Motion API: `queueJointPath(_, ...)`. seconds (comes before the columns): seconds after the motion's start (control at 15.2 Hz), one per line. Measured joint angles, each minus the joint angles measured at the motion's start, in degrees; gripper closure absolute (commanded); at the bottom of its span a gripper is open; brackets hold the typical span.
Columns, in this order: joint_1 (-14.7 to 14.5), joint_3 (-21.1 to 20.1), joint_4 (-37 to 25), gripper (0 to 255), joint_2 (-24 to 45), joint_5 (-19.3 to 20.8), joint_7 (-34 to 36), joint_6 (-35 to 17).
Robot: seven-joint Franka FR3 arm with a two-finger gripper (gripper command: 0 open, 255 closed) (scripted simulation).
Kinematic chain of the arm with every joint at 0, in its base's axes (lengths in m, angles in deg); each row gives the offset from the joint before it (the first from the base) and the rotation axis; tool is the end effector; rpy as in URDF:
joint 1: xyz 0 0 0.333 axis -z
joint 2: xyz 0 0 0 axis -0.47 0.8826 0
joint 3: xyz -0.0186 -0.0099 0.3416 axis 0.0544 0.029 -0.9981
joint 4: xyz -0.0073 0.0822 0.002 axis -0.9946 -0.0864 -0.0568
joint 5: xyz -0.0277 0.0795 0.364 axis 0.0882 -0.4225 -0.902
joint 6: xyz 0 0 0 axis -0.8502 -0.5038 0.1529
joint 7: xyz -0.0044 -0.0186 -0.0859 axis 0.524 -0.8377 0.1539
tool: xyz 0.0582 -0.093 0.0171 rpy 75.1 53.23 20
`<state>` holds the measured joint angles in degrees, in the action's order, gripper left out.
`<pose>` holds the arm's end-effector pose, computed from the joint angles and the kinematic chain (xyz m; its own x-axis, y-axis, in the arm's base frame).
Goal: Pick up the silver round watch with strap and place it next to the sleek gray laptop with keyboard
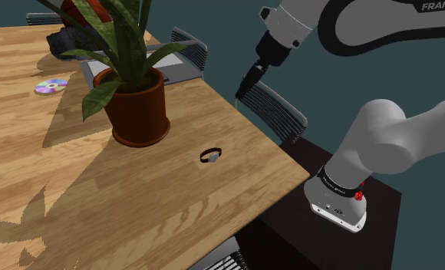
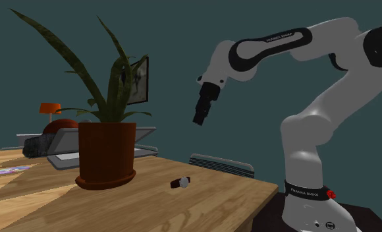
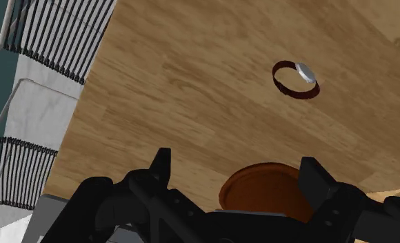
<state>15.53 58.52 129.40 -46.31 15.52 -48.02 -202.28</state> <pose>0.2650 0.1162 0.5189 0.8989 0.2513 0.3589 0.2981 -0.9511 -0.0806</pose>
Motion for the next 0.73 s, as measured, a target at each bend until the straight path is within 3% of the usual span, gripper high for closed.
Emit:
queueJointPath(0.46,-6.95,-5.74,6.89,0,6.10,-4.98,-0.71,-16.82)
queueJointPath(0.73,-11.01,-10.02,8.85,0,14.36,-7.79,-0.42,-29.24)
